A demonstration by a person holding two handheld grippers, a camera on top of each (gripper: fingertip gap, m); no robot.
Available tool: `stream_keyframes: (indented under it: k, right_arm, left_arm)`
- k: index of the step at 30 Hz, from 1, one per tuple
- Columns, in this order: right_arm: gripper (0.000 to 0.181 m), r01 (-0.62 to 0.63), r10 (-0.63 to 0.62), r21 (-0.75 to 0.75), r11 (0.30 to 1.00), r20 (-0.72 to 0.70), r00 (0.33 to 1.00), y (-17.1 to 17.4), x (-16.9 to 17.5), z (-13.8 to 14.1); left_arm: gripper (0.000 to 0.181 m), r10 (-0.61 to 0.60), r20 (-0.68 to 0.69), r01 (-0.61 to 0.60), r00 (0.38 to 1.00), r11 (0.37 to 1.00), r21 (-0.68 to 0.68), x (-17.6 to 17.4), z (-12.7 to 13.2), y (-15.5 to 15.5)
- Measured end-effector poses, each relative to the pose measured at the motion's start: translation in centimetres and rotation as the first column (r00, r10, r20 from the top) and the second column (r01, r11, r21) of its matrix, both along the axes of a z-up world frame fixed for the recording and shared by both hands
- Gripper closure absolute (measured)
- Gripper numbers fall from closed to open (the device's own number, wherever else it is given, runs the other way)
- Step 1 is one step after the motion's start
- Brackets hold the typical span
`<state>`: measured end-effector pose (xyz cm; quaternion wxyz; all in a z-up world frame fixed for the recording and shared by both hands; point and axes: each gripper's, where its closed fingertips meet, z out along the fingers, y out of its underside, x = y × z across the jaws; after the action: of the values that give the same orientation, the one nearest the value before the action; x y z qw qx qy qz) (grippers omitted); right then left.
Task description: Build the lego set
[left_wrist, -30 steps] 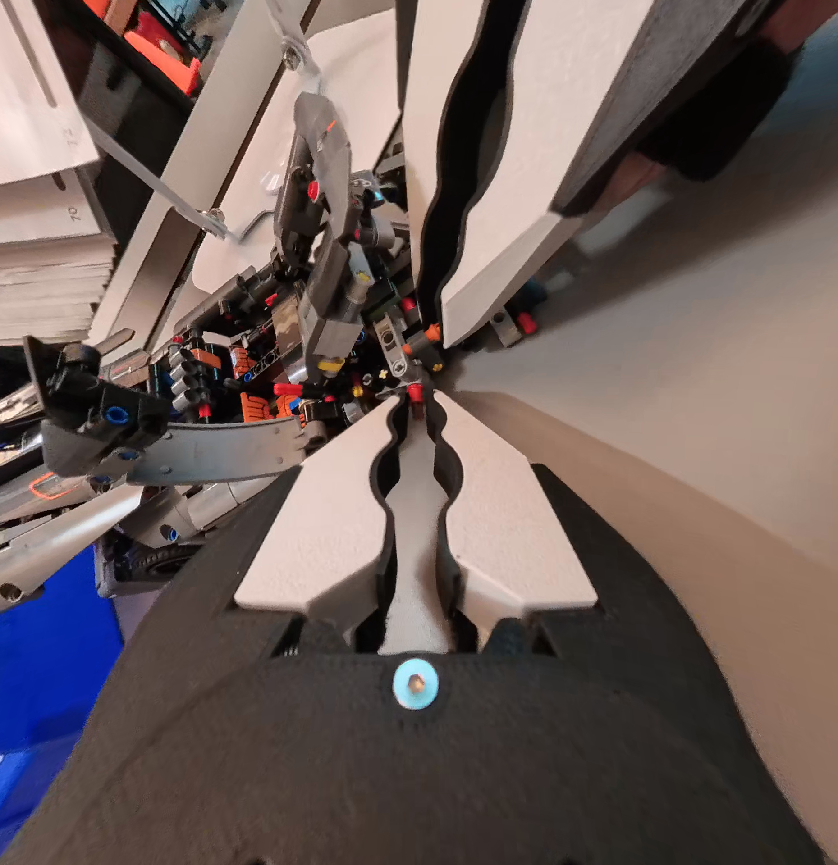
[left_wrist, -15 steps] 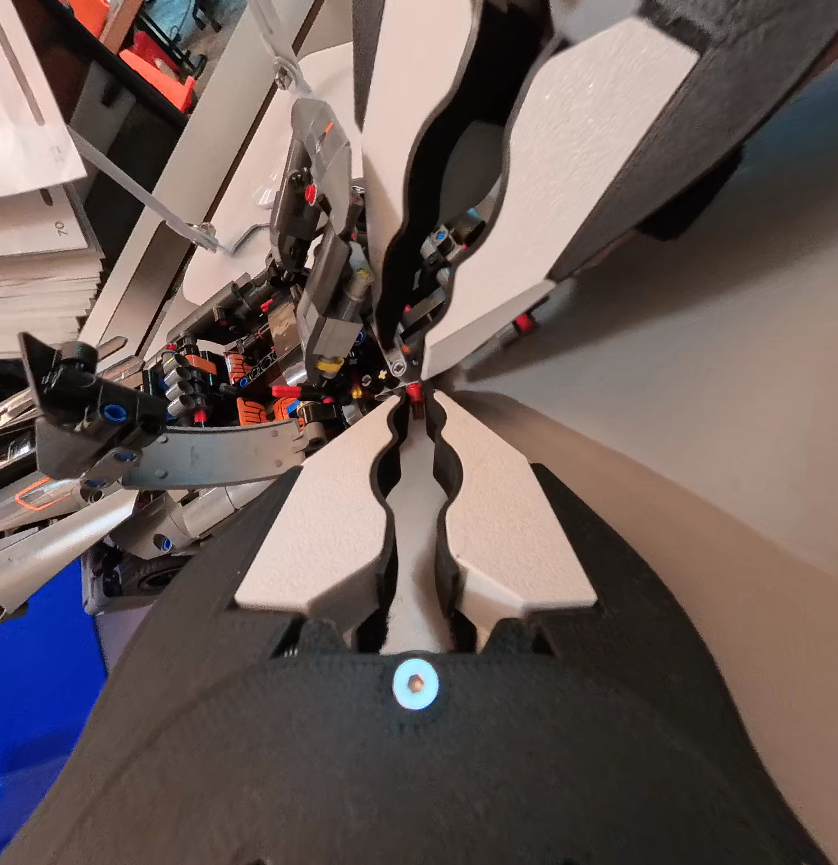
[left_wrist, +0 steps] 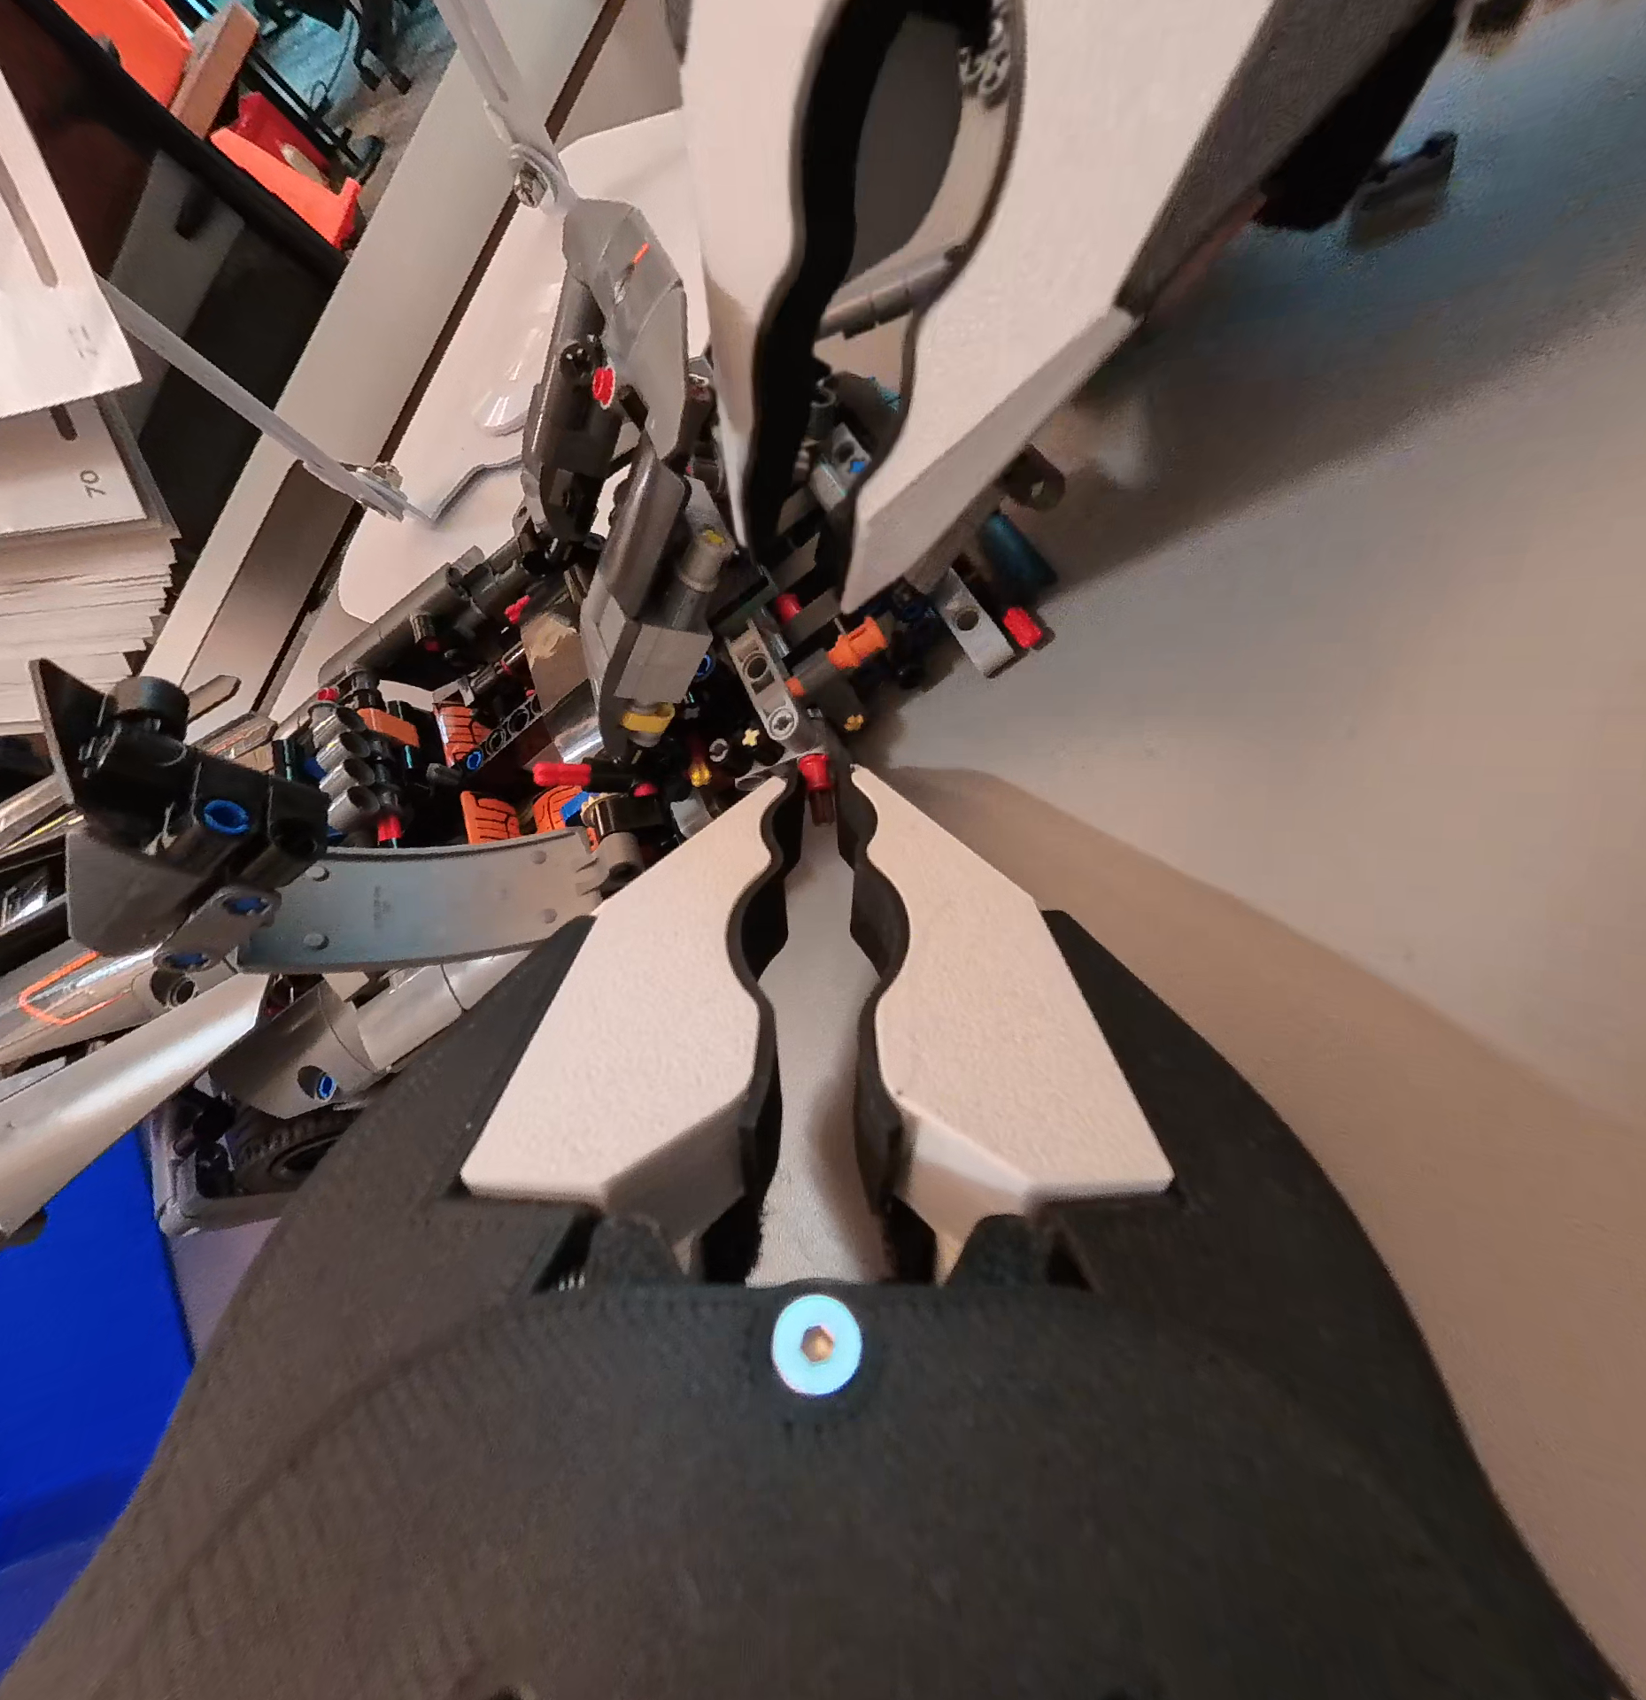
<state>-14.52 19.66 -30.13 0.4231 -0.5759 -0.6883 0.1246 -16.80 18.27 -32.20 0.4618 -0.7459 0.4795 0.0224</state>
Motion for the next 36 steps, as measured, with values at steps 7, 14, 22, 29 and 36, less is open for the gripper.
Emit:
stream_keyframes:
  k: [7, 14, 22, 29, 36]
  right_arm:
    - [0.169, -0.065, 0.04, 0.304, 0.95, 0.088, 0.995, 1.1, -0.7, -0.3]
    - [0.167, -0.223, 0.15, 0.52, 0.825, 0.179, 0.972, 1.5, -1.0, -0.4]
    - [0.165, -0.279, 0.205, 0.573, 0.771, 0.192, 0.96, 1.7, -1.1, -0.3]
    - [0.162, -0.351, 0.264, 0.539, 0.766, 0.234, 0.936, 1.8, -1.3, -0.5]
    - [0.161, -0.324, 0.262, 0.534, 0.781, 0.191, 0.946, 1.8, -1.5, -0.4]
  left_arm:
    - [0.177, -0.007, 0.006, 0.007, 1.0, 1.0, -0.001, 0.1, 0.0, 0.0]
    - [0.177, -0.014, 0.006, 0.014, 1.0, 1.0, -0.001, 0.2, 0.0, -0.1]
    - [0.177, -0.023, 0.012, 0.023, 1.0, 1.0, -0.004, 0.2, 0.0, -0.1]
    - [0.178, -0.03, 0.012, 0.03, 0.999, 1.0, -0.004, 0.3, 0.0, -0.1]
    - [0.178, -0.031, 0.017, 0.031, 0.999, 0.999, -0.006, 0.3, 0.0, -0.1]
